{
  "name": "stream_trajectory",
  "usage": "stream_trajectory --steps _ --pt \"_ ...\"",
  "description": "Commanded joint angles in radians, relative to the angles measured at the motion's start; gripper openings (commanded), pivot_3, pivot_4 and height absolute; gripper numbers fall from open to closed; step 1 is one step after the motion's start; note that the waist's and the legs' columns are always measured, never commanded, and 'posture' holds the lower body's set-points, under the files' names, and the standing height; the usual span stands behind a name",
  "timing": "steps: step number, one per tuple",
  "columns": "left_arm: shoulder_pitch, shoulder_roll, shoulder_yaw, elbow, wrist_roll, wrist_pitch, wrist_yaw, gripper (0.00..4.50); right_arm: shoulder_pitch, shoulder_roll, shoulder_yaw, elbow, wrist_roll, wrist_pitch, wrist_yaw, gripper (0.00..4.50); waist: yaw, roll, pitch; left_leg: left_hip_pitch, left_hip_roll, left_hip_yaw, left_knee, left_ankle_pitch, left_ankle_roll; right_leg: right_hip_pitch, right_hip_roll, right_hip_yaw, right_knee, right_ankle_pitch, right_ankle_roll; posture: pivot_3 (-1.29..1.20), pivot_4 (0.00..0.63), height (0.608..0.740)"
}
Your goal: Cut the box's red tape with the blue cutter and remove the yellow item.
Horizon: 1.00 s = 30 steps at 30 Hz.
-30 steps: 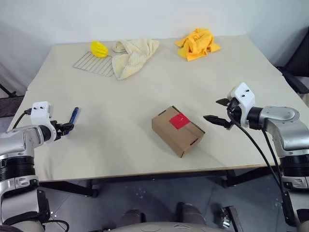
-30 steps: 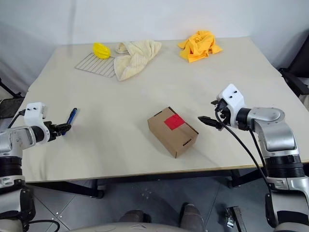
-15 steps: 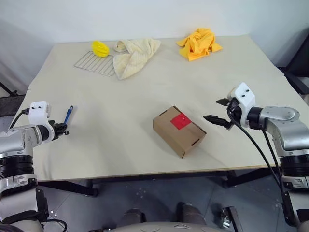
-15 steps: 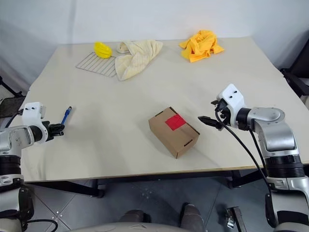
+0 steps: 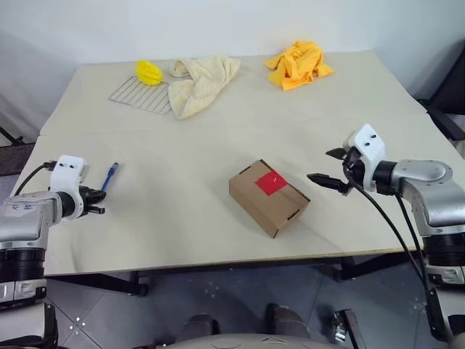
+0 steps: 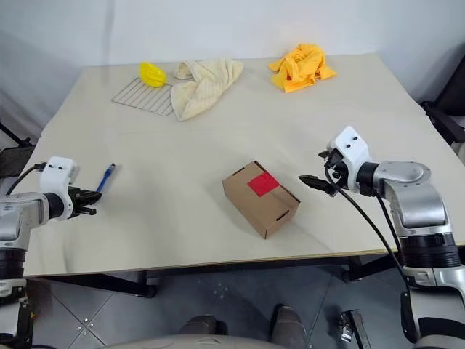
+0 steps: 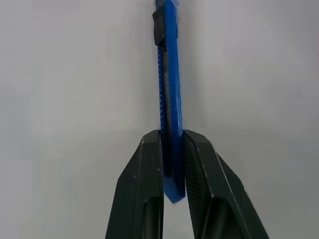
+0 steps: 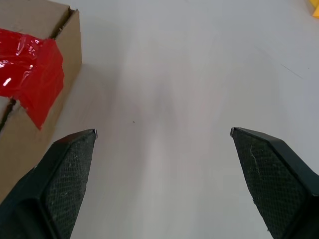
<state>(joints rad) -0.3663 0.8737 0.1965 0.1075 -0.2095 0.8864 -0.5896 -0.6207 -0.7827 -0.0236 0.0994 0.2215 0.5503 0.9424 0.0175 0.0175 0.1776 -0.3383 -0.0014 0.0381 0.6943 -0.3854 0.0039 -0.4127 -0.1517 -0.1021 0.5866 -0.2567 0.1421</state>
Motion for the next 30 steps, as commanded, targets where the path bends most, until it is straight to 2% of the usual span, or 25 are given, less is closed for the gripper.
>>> stream_trajectory --steps 1,4,9,14,19,22,25,28,30 --pt "0.134 -0.007 -0.014 -0.177 -0.041 -0.166 -0.123 0.7 -0.004 -0.029 -0.038 -0.055 0.026 0.007 0.01 4.5 0.0 0.0 0.0 0.0 0.0 0.0 0.0 0.0 0.0 0.0 0.0 0.0 0.0 0.0 0.0 0.0 0.15 0.74" --pt "0.223 -0.017 0.028 -0.279 -0.072 -0.269 -0.178 0.7 0.0 -0.035 -0.037 -0.069 0.033 0.01 0.018 4.5 0.002 -0.001 0.002 -0.002 0.001 -0.001 -0.001 0.0 0.0 -0.001 0.0 -0.001 -0.003 0.0 0.0 0.0 0.15 0.74" --pt "0.289 -0.011 0.034 -0.364 -0.076 -0.402 -0.244 0.7 -0.008 -0.03 -0.027 -0.078 0.038 0.017 0.022 4.5 0.001 -0.002 0.004 -0.008 0.001 0.0 0.001 0.0 0.0 -0.005 0.001 -0.003 -0.002 0.0 0.0 0.0 0.15 0.74" --pt "0.302 -0.034 -0.044 -0.461 -0.039 -0.58 -0.282 0.7 -0.019 -0.012 -0.018 -0.167 0.081 0.05 0.036 4.5 0.003 -0.002 0.004 -0.018 0.001 0.0 0.004 0.0 0.0 -0.014 0.001 -0.003 0.0 0.0 -0.001 0.0 0.15 0.74" --pt "0.29 -0.041 -0.088 -0.426 0.008 -0.685 -0.29 0.7 0.01 -0.008 -0.02 -0.263 0.119 0.092 0.029 4.5 0.003 -0.003 0.004 -0.018 0.001 0.001 0.004 0.0 0.0 -0.014 0.002 -0.003 0.0 0.0 -0.001 0.0 0.15 0.74" --pt "0.271 -0.061 -0.063 -0.409 -0.008 -0.652 -0.251 0.7 0.034 -0.005 -0.036 -0.288 0.13 0.109 0.005 4.5 0.003 -0.003 0.004 -0.018 0.001 0.001 0.004 0.0 0.001 -0.014 0.002 -0.003 0.0 0.0 -0.001 0.0 0.15 0.74" --pt "0.24 -0.073 -0.012 -0.377 -0.035 -0.523 -0.187 0.7 0.071 -0.015 -0.047 -0.302 0.136 0.108 -0.003 4.5 0.007 -0.005 0.005 -0.018 0.001 0.0 0.005 0.0 0.001 -0.014 0.002 -0.003 0.0 0.0 -0.001 0.0 0.15 0.74" --pt "0.208 -0.064 0.028 -0.337 -0.057 -0.404 -0.152 1.28 0.086 -0.02 -0.049 -0.295 0.137 0.099 -0.007 4.5 0.005 -0.005 0.005 -0.018 0.001 0.001 0.005 0.0 0.002 -0.014 0.002 -0.003 0.001 0.0 -0.001 0.0 0.15 0.74" --pt "0.187 -0.069 0.06 -0.332 -0.085 -0.341 -0.135 1.94 0.083 -0.019 -0.046 -0.28 0.133 0.089 -0.007 4.5 0.003 -0.005 0.005 -0.018 0.001 0.001 0.005 0.0 0.002 -0.014 0.002 -0.003 0.001 0.0 -0.001 0.0 0.15 0.74"
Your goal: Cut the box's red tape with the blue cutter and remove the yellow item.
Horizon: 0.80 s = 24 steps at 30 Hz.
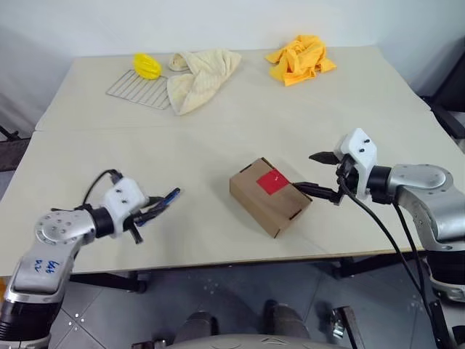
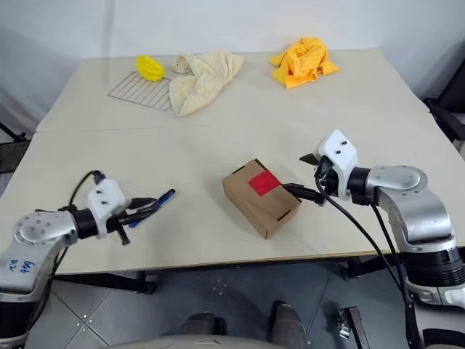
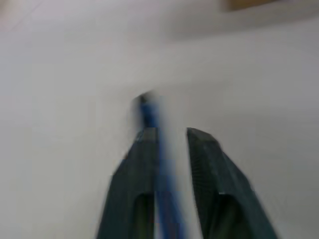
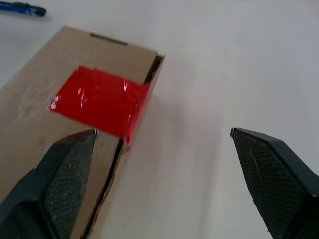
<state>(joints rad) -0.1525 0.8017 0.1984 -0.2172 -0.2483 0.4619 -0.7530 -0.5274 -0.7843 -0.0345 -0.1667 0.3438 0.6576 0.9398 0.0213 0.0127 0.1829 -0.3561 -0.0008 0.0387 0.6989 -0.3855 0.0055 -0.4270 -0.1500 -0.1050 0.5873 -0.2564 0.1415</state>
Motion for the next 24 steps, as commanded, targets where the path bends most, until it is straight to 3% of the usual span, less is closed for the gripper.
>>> stream_trajectory --steps 1,8,13,19,24 --pt "-0.039 -0.006 0.081 -0.006 -0.072 0.123 0.038 2.24 -0.016 -0.016 -0.032 -0.006 0.009 -0.022 -0.004 4.5 -0.001 -0.001 0.0 0.0 0.0 0.0 0.0 0.0 0.0 0.0 0.0 0.0 0.0 0.0 0.0 0.0 0.15 0.74" --pt "-0.02 0.005 0.155 -0.004 -0.15 0.234 0.027 4.48 -0.039 -0.003 -0.021 0.031 -0.002 -0.047 -0.01 4.5 -0.004 -0.001 0.001 0.0 0.0 0.0 0.0 0.0 0.0 0.0 0.0 0.0 0.0 0.0 0.0 0.0 0.15 0.74" --pt "0.004 0.018 0.145 0.016 -0.146 0.23 0.013 4.48 -0.024 0.0 -0.023 0.02 0.003 -0.049 -0.019 4.5 -0.002 -0.001 0.001 0.0 0.0 0.0 0.0 0.0 0.0 0.0 0.0 0.0 0.0 0.0 0.0 0.0 0.15 0.74" --pt "-0.066 0.034 0.088 0.259 -0.062 0.111 0.01 4.48 0.016 0.0 -0.042 -0.016 0.013 -0.035 -0.048 4.5 0.0 -0.001 0.001 0.0 0.0 0.0 0.001 0.0 0.0 0.0 0.0 0.0 0.001 0.0 0.0 0.0 0.15 0.74" --pt "-0.093 0.029 0.052 0.321 -0.042 0.064 -0.016 4.48 0.047 -0.012 -0.061 -0.046 0.019 -0.02 -0.063 4.5 -0.001 -0.002 0.001 0.001 0.0 0.001 0.001 0.0 0.0 0.0 0.0 -0.001 0.001 0.0 0.0 0.0 0.15 0.74"
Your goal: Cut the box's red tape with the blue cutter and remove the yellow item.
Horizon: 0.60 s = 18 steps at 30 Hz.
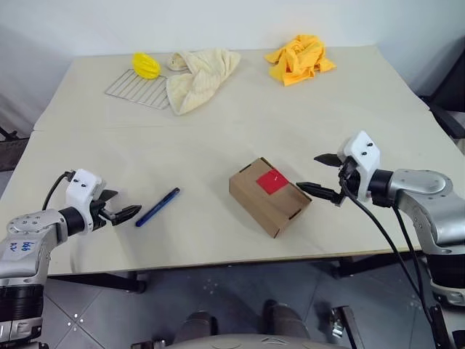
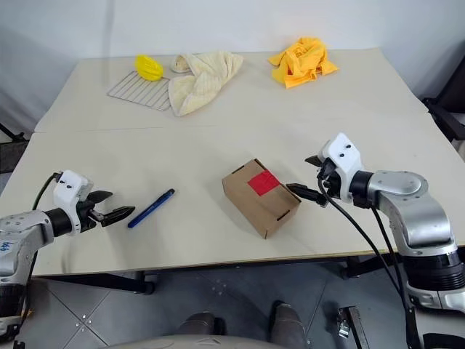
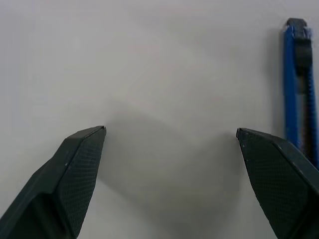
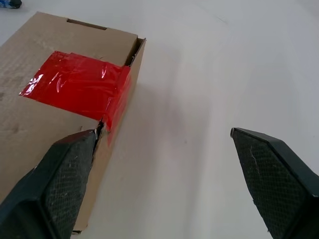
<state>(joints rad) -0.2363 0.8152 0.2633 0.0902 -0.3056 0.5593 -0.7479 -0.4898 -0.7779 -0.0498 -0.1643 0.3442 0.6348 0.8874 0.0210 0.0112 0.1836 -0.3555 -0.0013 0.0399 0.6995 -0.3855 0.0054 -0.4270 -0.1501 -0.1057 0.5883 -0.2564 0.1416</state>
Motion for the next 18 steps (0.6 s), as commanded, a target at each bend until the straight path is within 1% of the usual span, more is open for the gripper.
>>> stream_trajectory --steps 1,5,10,14,18 --pt "-0.01 0.014 -0.019 0.019 0.019 -0.037 -0.023 4.48 0.013 -0.02 -0.048 -0.052 0.02 0.005 -0.012 4.5 0.0 0.0 0.0 0.0 0.0 0.0 0.0 0.0 0.0 0.0 0.0 0.0 0.0 0.0 0.0 0.0 0.15 0.74" --pt "0.005 0.004 -0.063 0.008 0.028 -0.054 -0.058 4.48 0.023 -0.025 -0.053 -0.065 0.022 0.013 -0.017 4.5 0.002 0.0 0.0 0.001 0.0 0.0 0.0 0.0 0.0 0.0 0.0 0.0 0.001 0.0 0.0 0.0 0.15 0.74" --pt "0.019 -0.01 -0.049 -0.057 -0.023 -0.006 -0.079 4.48 0.024 -0.034 -0.056 -0.07 0.023 0.02 -0.019 4.5 0.002 0.0 0.0 0.001 0.0 0.0 0.001 0.0 0.0 0.0 0.0 0.0 0.001 0.0 0.0 0.0 0.15 0.74" --pt "0.042 0.002 -0.031 -0.119 -0.108 0.094 -0.136 4.48 0.016 -0.034 -0.049 -0.06 0.024 0.017 -0.019 4.5 0.0 0.0 0.0 0.001 0.0 0.0 0.001 0.0 0.0 0.0 0.0 0.0 0.001 0.0 0.0 0.0 0.15 0.74" --pt "0.063 0.014 -0.058 -0.125 -0.095 0.097 -0.155 4.48 0.005 -0.031 -0.039 -0.048 0.018 0.009 -0.018 4.5 -0.001 0.0 0.0 0.001 0.0 0.0 0.001 0.0 0.0 0.0 0.0 0.0 0.001 0.0 0.0 0.0 0.15 0.74"
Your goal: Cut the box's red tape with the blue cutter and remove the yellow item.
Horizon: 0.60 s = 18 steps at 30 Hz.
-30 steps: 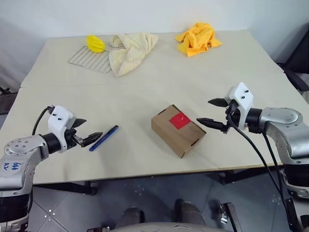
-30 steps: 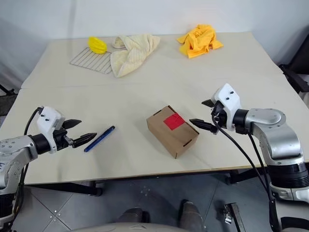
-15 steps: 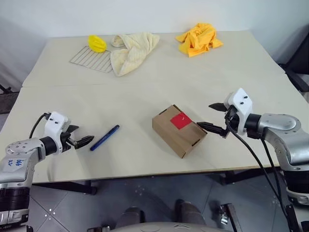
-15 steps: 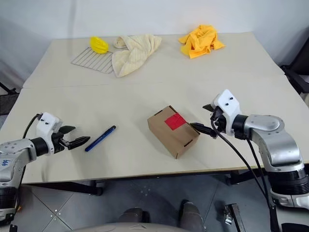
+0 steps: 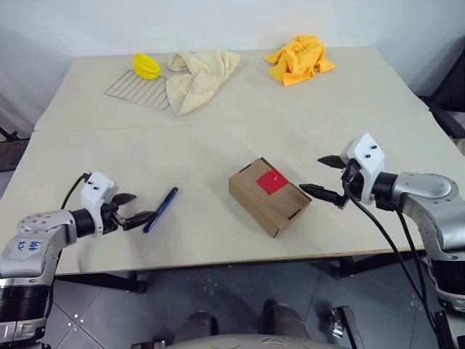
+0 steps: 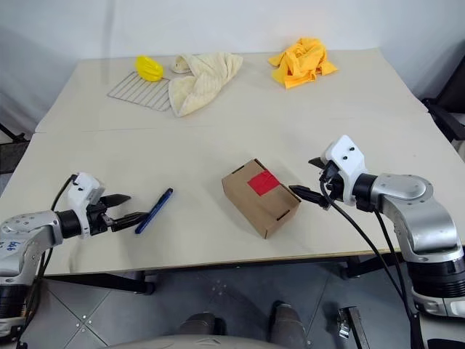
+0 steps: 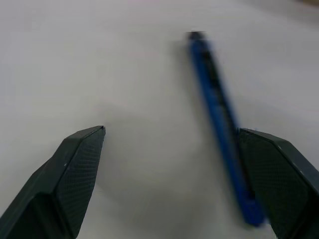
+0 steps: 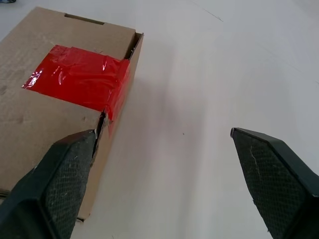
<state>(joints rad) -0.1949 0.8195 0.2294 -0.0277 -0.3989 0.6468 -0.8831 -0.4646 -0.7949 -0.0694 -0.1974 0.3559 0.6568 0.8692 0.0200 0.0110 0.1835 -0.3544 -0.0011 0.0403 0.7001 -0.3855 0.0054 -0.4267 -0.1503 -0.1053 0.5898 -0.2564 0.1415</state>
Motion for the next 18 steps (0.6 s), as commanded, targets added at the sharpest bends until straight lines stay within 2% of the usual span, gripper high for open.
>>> stream_trajectory --steps 1,9,18 --pt "0.017 0.006 -0.026 -0.005 -0.002 0.013 -0.015 4.48 -0.021 -0.014 -0.019 -0.015 0.006 -0.013 0.0 4.5 0.0 0.0 0.0 0.0 0.0 0.0 0.0 0.0 0.0 0.0 0.0 0.0 0.0 0.0 0.0 0.0 0.15 0.74" --pt "0.013 -0.002 -0.079 -0.008 0.024 0.008 -0.005 4.48 -0.021 -0.011 -0.021 -0.032 0.015 -0.008 0.001 4.5 0.004 0.0 0.0 0.0 0.0 0.0 0.001 0.0 0.0 0.0 0.0 0.0 0.001 0.0 0.0 0.0 0.15 0.74" --pt "0.075 -0.004 -0.094 -0.055 0.034 0.055 0.036 4.48 -0.009 -0.009 -0.076 -0.174 0.181 0.067 0.045 4.5 0.003 0.002 -0.001 0.002 0.0 0.0 0.001 0.0 0.0 0.001 0.0 0.001 0.001 0.0 0.0 0.0 0.15 0.74"
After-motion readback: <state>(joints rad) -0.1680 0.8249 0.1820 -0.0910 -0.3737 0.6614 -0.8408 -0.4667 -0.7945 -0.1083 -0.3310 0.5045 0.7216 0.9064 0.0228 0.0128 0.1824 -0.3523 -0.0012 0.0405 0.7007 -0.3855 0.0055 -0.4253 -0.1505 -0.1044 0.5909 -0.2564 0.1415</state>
